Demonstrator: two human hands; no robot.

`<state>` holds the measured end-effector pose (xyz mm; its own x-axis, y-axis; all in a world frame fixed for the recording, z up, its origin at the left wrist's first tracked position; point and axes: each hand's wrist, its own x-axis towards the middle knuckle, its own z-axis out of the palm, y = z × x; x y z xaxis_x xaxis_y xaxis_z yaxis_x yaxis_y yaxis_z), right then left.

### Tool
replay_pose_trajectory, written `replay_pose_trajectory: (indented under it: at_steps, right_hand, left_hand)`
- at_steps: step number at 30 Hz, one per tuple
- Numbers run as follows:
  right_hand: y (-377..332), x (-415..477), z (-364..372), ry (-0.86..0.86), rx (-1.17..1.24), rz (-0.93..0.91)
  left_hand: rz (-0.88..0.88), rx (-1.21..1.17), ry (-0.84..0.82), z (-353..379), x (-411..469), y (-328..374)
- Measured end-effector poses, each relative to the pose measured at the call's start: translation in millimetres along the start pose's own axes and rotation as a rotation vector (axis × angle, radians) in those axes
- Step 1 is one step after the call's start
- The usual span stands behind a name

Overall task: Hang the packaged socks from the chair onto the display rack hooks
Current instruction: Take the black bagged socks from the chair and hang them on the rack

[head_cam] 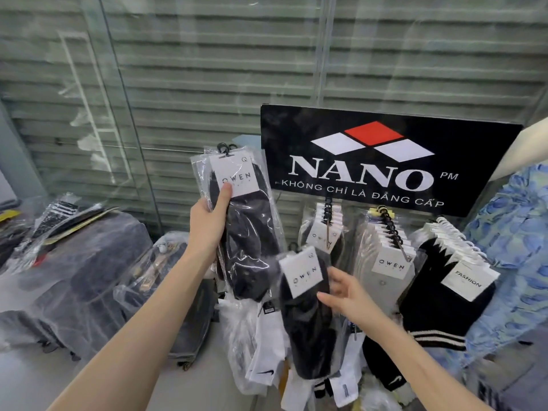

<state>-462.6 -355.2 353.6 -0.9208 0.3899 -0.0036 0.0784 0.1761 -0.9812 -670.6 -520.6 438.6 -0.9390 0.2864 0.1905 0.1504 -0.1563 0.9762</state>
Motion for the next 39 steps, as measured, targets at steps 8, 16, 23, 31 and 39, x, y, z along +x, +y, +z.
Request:
replay_pose_trajectory:
  at_steps: [8,16,23,31,39]
  right_hand:
    - [46.9,12.4,-27.9,0.430,-0.053,0.205]
    - [24.9,27.2,-21.6,0.572,-0.162,0.070]
    - [19.1,32.5,-17.7,0.525,-0.312,0.146]
    - [-3.3,52.1,-14.1,0.423,-0.493,0.386]
    - [-80.1,38.8,-34.3,0.419,-0.811,0.080]
  left_hand:
    - [0.009,0.005,-0.014,-1.0,-1.4,-2.8]
    - [0.001,-0.020,-0.043,-1.0,-6.2,1.1]
    - [0.013,-0.023,-0.008,-4.0,-5.4,-2.0]
    - [-0.020,-0.076,-0.091,5.4,-11.4,-5.2]
    - [-0.014,-0.099,-0.142,23.0,-13.9,-4.6]
